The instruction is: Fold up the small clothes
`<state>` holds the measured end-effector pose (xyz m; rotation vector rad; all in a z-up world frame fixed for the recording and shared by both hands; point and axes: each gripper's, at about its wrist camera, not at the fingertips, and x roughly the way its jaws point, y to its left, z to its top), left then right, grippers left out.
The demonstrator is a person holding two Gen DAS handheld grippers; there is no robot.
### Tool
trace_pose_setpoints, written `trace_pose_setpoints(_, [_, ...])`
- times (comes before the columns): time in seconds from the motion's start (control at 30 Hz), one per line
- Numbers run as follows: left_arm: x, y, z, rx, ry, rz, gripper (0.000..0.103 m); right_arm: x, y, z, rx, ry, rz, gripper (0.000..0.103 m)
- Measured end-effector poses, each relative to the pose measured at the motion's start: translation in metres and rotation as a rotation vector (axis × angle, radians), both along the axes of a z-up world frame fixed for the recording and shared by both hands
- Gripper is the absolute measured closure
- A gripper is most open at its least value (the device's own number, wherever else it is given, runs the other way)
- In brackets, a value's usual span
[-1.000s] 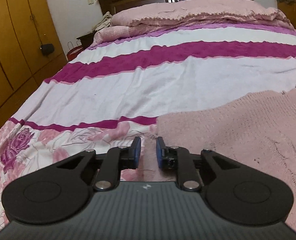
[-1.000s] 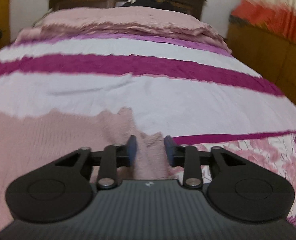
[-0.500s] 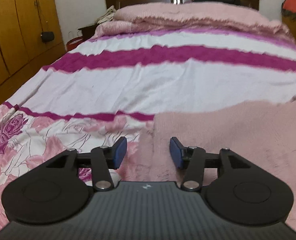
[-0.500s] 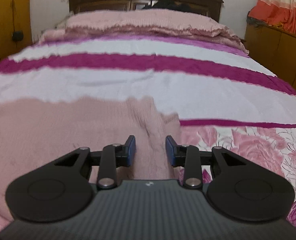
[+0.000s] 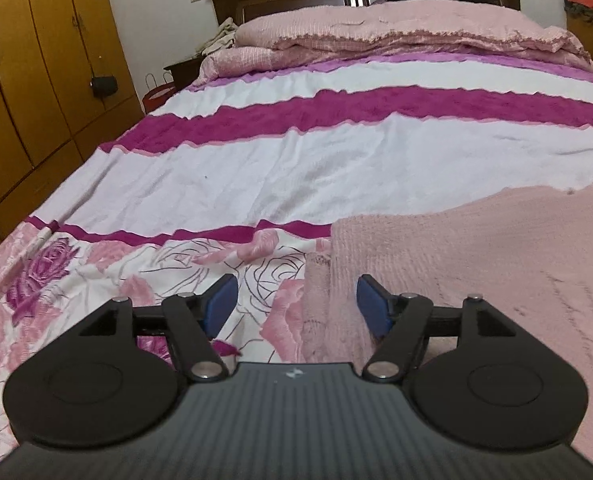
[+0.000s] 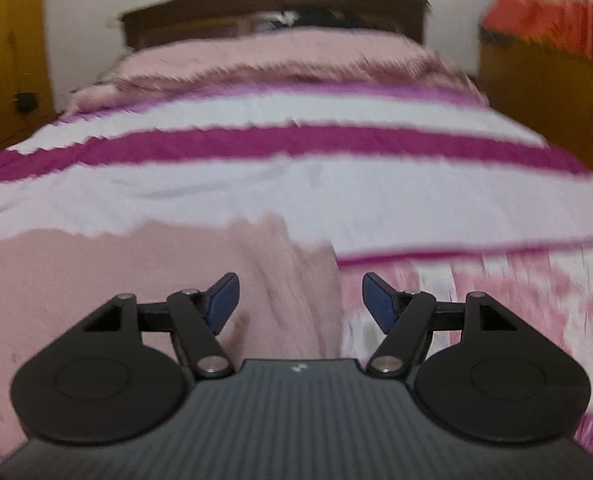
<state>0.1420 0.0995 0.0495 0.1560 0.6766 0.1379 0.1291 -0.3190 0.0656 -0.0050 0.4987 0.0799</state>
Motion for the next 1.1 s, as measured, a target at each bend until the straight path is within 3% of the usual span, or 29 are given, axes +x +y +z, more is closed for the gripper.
trace_pose_setpoints(0.03, [-0.005, -0.001, 0.004, -0.003, -0.004, -0.002, 0.03, 0.005, 0.002, 0.001, 0.0, 0.009, 0.014, 0.059])
trace_pose_setpoints(0.07, [-0.011, -0.003, 0.008, -0.011, -0.006, -0.002, 0.03, 0.012, 0.003, 0.001, 0.011, 0.03, 0.017, 0.088])
trace_pose_setpoints(0.1, [-0.016, -0.004, 0.011, -0.024, -0.005, -0.001, 0.03, 0.019, 0.001, -0.001, 0.036, 0.051, 0.023, 0.093])
trace_pose_setpoints(0.17, [-0.026, -0.006, 0.017, -0.061, -0.005, -0.014, 0.03, 0.03, 0.0, -0.008, 0.058, 0.075, 0.026, 0.09])
trace_pose_setpoints(0.27, [-0.032, -0.011, 0.018, -0.079, 0.002, -0.036, 0.03, 0.044, 0.0, -0.024, -0.022, 0.112, -0.045, 0.09])
trace_pose_setpoints(0.37, [-0.035, -0.013, 0.018, -0.069, 0.027, -0.016, 0.03, 0.044, -0.009, -0.026, 0.052, 0.115, -0.061, 0.09])
trace_pose_setpoints(0.47, [-0.042, -0.01, 0.023, -0.113, 0.04, -0.005, 0.03, 0.03, -0.015, -0.016, 0.1, 0.096, -0.064, 0.088])
trace_pose_setpoints(0.63, [-0.059, -0.014, 0.034, -0.176, 0.056, -0.022, 0.03, -0.001, -0.032, -0.006, 0.22, 0.144, -0.086, 0.085])
trace_pose_setpoints(0.7, [-0.065, -0.018, 0.038, -0.176, 0.065, -0.026, 0.029, -0.015, -0.039, -0.003, 0.272, 0.147, -0.089, 0.058])
trace_pose_setpoints(0.73, [-0.068, -0.021, 0.039, -0.178, 0.07, -0.028, 0.029, -0.022, -0.041, -0.002, 0.293, 0.141, -0.09, 0.037])
trace_pose_setpoints(0.77, [-0.071, -0.022, 0.04, -0.182, 0.076, -0.027, 0.029, -0.031, -0.043, -0.002, 0.312, 0.133, -0.087, 0.033])
trace_pose_setpoints(1.1, [-0.095, -0.031, 0.027, -0.219, 0.173, -0.006, 0.027, -0.059, -0.054, -0.026, 0.356, 0.214, -0.069, 0.034])
